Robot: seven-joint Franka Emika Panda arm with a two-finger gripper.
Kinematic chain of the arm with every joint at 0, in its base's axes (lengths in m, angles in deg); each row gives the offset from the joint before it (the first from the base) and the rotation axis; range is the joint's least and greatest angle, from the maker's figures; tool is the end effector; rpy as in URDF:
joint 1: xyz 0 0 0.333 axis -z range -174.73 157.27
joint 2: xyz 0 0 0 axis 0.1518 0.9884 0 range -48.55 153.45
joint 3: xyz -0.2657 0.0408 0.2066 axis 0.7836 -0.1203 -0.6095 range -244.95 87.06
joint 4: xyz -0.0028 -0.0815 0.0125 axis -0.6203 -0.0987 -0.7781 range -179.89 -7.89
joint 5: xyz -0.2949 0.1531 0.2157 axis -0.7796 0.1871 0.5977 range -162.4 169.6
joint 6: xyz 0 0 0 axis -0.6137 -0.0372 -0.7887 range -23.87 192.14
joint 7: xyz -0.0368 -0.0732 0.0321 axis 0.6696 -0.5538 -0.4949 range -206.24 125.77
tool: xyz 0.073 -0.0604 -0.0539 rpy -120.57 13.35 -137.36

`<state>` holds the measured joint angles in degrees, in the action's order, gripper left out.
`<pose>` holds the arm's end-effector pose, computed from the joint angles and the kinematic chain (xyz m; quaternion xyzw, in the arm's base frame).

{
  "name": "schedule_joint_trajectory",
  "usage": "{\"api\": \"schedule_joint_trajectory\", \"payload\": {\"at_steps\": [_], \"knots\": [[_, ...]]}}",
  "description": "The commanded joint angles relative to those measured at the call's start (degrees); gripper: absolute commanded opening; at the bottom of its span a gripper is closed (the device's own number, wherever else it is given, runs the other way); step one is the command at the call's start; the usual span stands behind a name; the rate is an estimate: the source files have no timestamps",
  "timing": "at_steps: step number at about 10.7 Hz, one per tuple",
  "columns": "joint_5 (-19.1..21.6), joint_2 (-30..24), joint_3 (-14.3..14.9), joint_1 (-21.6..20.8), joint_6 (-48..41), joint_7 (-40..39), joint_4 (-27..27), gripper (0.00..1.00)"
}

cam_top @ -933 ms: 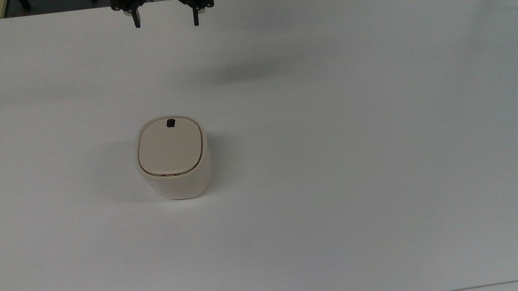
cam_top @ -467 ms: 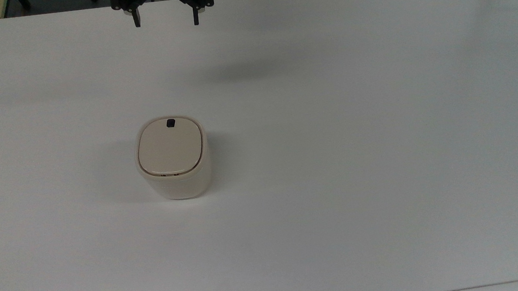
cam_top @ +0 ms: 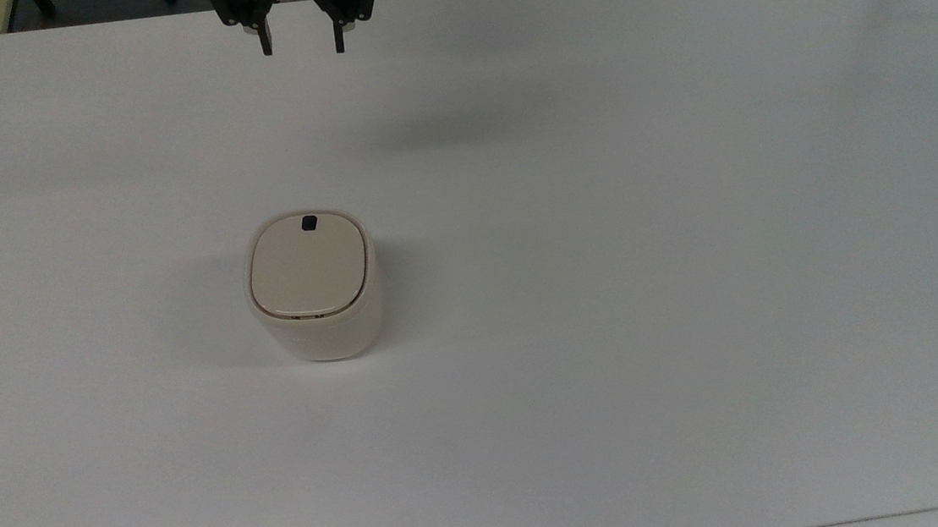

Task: Open the trash bin
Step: 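Move the gripper from rest toward the cream trash bin's lid tab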

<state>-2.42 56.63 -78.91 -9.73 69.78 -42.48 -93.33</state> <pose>0.5851 -0.0011 0.6130 0.9981 0.0309 -0.0091 0.0522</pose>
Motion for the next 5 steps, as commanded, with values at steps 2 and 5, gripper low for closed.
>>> {"api": "schedule_joint_trajectory", "payload": {"at_steps": [2, 5], "knots": [[0.31, -0.32, 0.23, -0.14, 1.74, -1.54, -1.44, 0.00], [1.45, 2.66, 0.75, 0.30, 7.97, -0.66, -1.18, 0.00]]}}
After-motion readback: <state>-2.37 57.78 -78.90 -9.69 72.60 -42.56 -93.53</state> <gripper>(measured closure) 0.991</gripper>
